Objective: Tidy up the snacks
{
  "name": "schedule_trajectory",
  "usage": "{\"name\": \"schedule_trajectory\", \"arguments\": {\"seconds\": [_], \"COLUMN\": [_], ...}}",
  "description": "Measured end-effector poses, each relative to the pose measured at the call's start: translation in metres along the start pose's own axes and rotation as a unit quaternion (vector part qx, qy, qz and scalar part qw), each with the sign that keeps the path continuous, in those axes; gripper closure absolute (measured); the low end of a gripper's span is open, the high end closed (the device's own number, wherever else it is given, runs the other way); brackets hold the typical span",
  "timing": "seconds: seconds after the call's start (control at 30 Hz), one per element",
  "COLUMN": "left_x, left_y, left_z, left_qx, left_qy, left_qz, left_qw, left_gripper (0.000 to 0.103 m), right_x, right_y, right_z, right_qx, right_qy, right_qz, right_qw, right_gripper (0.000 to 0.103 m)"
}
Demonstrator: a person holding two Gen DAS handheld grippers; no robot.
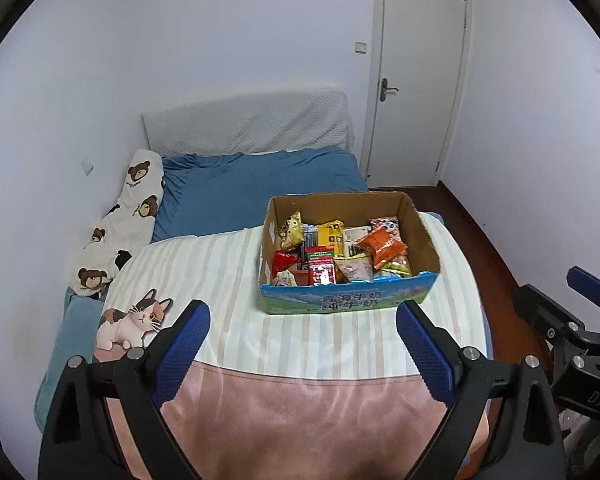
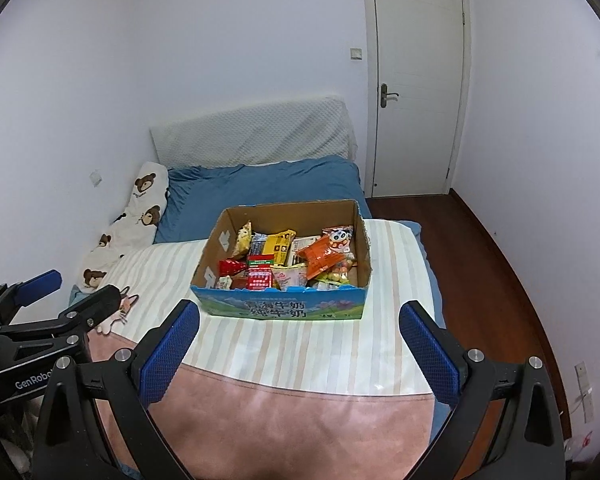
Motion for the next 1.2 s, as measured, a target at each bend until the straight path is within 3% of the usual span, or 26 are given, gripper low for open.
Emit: {"name": "schedule_trajectory", "arguments": {"seconds": [0.33,1.13,1.2], "left_x": [-0.016,-0.021,-0.021], "left_y": [0.008,-0.001,-0.004], "left_z": [0.034,0.158,0.166], "left_qx": [-0.016,-0.005,0.005], "left_qy": [0.005,0.089,0.094], "left_qz": [-0.014,-0.002,0.002], "left_qw": [0.9998,0.9960,0.9955], "left_gripper": [0.008,0.008,0.003], "right_x": [-0.016,-0.026,-0.025], "right_y": [-0.010,-0.048,-0.050], "right_z": [0.043,0.169,0.173], "right_qx": [0.021,0.100,0.105], "right_qy": [0.001,0.047,0.047], "right_qz": [0.021,0.037,0.039], "right_qw": [1.000,0.993,0.993], "right_gripper": [0.001,0.001,0.001]}}
Point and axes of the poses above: each gripper's, at about its wrist camera, not at the fingertips, and z roughly the way its jaws point, y to its left, x to its underside, the point moved 7 cm from there along z, roughly the way its jaws point, and after that the axes turned 14 degrees about z, right-handed, at the moved point
